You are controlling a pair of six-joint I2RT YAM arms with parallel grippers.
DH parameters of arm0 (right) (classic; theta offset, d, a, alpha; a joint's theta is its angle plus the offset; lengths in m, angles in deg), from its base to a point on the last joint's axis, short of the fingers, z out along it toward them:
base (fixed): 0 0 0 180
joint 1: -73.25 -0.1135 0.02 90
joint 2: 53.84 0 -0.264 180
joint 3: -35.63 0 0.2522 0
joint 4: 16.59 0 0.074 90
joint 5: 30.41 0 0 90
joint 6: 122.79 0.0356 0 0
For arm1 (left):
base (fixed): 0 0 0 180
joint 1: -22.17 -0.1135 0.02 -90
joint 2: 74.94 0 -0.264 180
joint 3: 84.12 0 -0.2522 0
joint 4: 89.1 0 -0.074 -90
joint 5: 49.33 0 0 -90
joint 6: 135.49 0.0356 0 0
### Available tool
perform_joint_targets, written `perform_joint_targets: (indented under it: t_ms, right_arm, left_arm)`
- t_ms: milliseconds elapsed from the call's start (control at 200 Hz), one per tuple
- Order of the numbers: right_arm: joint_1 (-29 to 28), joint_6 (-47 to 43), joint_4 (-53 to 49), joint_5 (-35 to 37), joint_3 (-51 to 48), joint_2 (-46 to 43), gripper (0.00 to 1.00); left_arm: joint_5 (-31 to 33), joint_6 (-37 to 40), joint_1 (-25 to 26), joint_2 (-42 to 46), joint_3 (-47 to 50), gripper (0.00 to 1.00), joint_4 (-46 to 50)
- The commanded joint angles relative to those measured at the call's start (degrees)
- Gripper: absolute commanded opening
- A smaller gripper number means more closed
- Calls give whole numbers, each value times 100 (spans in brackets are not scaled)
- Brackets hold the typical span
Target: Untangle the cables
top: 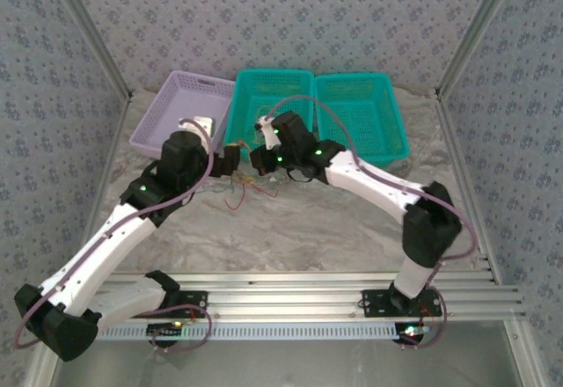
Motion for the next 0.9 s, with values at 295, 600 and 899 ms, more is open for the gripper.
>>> perform_joint_targets:
  t_ms: [295, 600, 899]
  right_arm:
    - [542, 532, 541, -1179, -1189, -1942, 0]
    - [738, 892, 985, -1546, -1598, -2352, 0]
    - [770, 1301, 1417, -1900, -1640, -2497, 0]
  left_arm:
    - [-1383, -1627, -102, 499, 91, 100, -466]
    - [-3025, -2097, 44, 443, 1249, 100, -1641]
    - [-2842, -1993, 313, -153, 1492, 95, -1828]
